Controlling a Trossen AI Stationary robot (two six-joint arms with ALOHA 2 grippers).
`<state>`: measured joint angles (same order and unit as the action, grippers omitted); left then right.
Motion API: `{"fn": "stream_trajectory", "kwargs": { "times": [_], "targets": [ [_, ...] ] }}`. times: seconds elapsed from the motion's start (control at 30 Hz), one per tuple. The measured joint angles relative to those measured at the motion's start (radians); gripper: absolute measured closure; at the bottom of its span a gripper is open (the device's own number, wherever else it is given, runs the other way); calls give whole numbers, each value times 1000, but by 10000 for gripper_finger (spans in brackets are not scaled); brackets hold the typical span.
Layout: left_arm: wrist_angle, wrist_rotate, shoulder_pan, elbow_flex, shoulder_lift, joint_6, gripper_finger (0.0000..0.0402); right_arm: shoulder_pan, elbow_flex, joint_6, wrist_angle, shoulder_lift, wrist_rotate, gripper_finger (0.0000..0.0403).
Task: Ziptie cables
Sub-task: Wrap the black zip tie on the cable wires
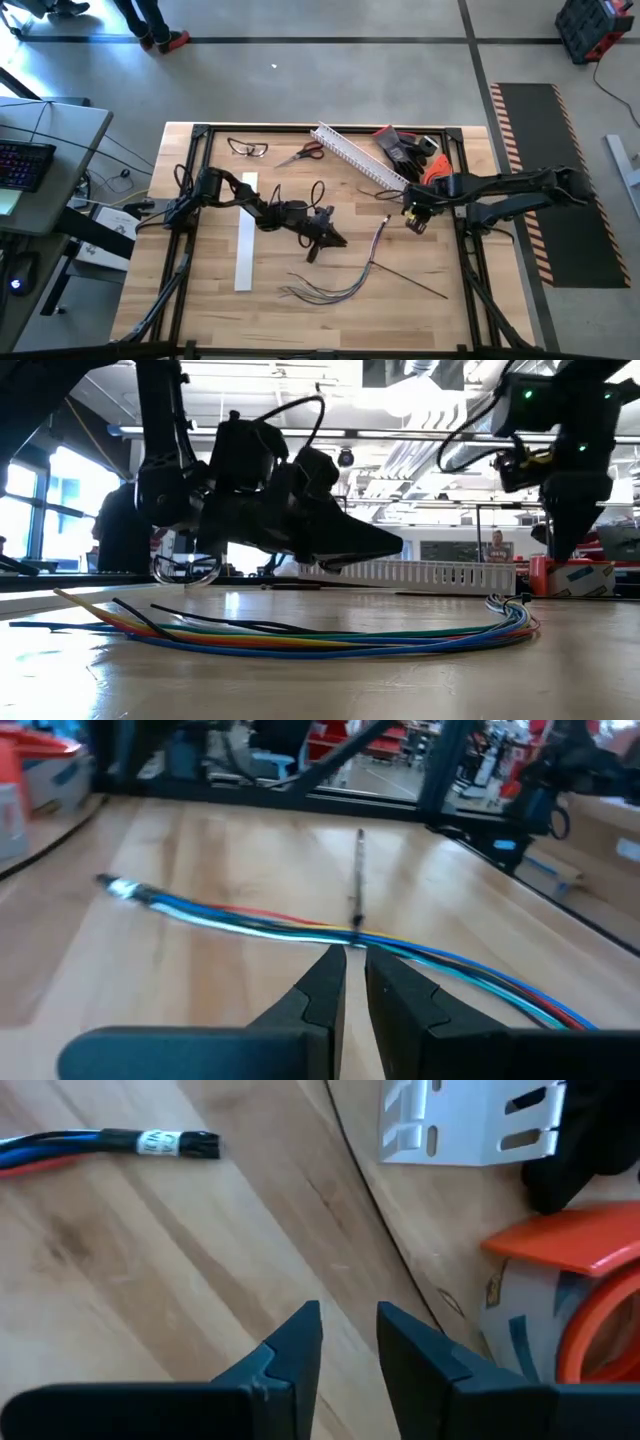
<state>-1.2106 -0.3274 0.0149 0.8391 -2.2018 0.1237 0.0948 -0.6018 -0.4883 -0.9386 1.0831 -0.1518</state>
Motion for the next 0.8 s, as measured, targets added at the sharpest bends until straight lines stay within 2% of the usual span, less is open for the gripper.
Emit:
{"fn": "stream_trajectory", "kwargs": {
  "times": [0.13,0.3,0.47,0.63,0.8],
  "targets": [
    [0,5,29,0,0,-58,376,34,0,16,24,98,-7,286],
    [7,5,65,0,0,-112,376,76,0,-5,32,256,-74,248],
    [8,5,97,0,0,-134,376,104,-5,45,70,356,-82,240],
    [0,6,122,0,0,-140,376,154,-6,143,126,383,-29,276],
    [-20,8,142,0,0,-127,376,174,-4,175,169,377,57,370]
  ]
}}
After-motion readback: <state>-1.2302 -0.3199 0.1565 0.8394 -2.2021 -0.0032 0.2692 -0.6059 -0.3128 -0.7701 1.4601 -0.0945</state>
